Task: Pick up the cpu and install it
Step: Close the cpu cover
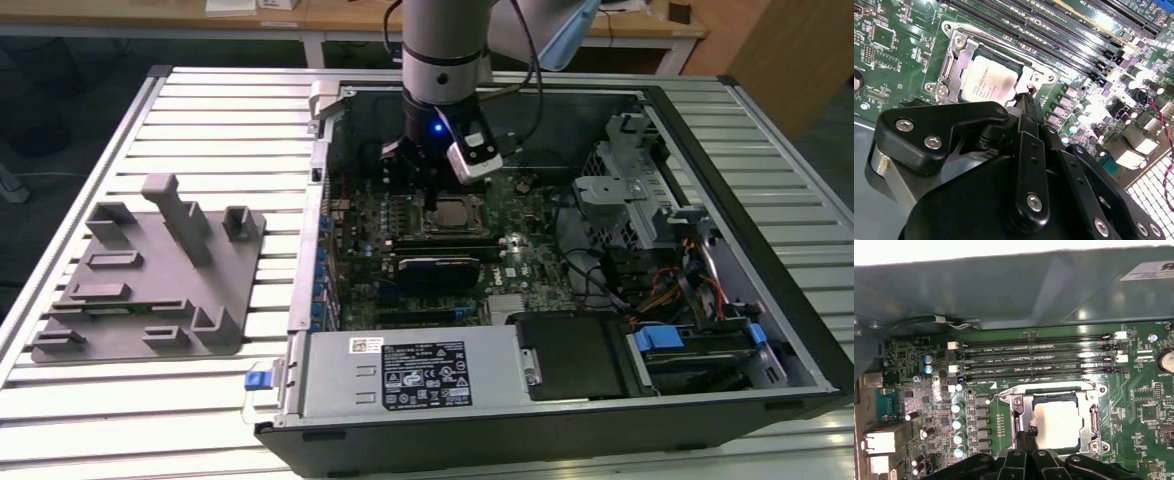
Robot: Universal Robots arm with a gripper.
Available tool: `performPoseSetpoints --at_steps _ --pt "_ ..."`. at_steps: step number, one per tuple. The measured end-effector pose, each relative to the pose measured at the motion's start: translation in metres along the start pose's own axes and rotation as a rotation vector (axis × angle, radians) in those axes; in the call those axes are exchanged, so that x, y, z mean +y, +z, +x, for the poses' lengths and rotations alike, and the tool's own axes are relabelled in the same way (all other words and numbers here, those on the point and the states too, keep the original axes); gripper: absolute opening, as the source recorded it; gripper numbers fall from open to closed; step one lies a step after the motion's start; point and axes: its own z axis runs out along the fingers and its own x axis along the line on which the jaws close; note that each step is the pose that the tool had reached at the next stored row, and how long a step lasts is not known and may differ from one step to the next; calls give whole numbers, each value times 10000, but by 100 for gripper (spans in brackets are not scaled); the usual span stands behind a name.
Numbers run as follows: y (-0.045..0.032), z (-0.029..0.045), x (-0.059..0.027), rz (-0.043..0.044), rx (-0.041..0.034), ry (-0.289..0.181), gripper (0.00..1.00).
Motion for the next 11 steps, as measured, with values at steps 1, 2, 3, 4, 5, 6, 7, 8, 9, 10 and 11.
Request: performPoseSetpoints --at_steps 1,2,3,4,5,6,7,8,9,10,11 --pt "-2 0 0 -2 -17 0 11" --pt "-1 0 1 -5 -37 1 11" --pt "-1 0 0 2 -49 1 11" --pt "-2 0 0 4 -49 1 11" --pt "-3 -3 0 10 -48 0 11" --pt "-3 -9 1 14 -48 1 11" --pt "-3 -19 2 17 -48 1 11" --pt "-3 -33 3 18 -49 2 11" --pt "-2 -52 4 18 -49 1 11" --pt "-3 -72 6 19 -49 2 11" --pt "-3 -92 7 19 -48 2 11"
